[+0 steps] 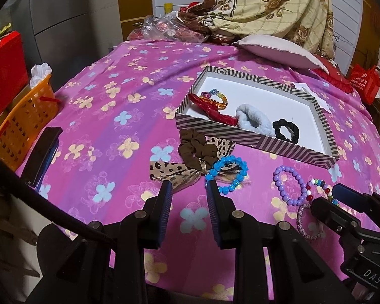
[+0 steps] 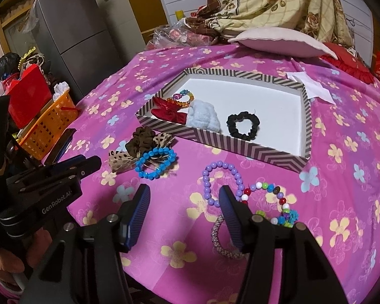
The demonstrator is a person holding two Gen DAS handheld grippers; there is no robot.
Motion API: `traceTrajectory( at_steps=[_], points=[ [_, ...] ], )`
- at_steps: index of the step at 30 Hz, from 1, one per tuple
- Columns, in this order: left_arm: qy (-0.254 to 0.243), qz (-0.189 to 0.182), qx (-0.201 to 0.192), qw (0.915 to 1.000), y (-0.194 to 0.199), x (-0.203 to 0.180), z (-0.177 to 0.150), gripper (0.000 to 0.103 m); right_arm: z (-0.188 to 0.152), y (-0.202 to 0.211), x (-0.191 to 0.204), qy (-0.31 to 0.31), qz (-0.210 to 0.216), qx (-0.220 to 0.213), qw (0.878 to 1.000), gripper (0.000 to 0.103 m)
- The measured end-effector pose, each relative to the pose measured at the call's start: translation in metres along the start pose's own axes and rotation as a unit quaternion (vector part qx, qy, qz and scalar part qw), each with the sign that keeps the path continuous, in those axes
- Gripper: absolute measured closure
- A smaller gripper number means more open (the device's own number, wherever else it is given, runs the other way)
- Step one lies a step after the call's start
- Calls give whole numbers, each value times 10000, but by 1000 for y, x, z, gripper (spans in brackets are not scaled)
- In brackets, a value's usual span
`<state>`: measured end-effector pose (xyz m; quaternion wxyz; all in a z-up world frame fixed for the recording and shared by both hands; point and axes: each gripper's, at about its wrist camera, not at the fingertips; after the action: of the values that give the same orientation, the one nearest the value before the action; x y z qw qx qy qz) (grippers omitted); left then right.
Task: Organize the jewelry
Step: 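Withdraw both tools from the tray over the remaining jewelry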
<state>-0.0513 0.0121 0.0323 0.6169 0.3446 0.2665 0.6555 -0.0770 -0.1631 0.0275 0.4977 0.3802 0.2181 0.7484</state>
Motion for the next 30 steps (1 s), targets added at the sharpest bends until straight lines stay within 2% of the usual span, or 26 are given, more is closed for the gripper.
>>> traceTrajectory(
  at_steps=[16, 18, 23, 30],
  points=[
    [9, -6, 124, 9999, -9, 0, -3, 54, -4, -6, -6, -46, -9, 94, 9999, 44],
    [67, -72, 167, 9998, -11, 5, -3, 54, -5, -7, -8, -50, -21, 118, 9999, 44],
    [400, -531, 469, 9967, -24, 31, -2, 54, -8, -7, -16, -119, -62, 128, 9998, 44],
    [609, -851, 685, 9921, -39, 50, -2, 54, -14, -15, -31, -238, -161, 247, 9993, 44]
  ],
)
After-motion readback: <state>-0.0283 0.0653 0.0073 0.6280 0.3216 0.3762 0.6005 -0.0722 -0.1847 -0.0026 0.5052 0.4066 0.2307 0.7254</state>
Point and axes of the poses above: each gripper's, at about its wrist camera, not at the fingertips, and y roughly against the way its jaws point, x to its left, z to its top, and after that the axes turned 10 degrees about z, right-handed
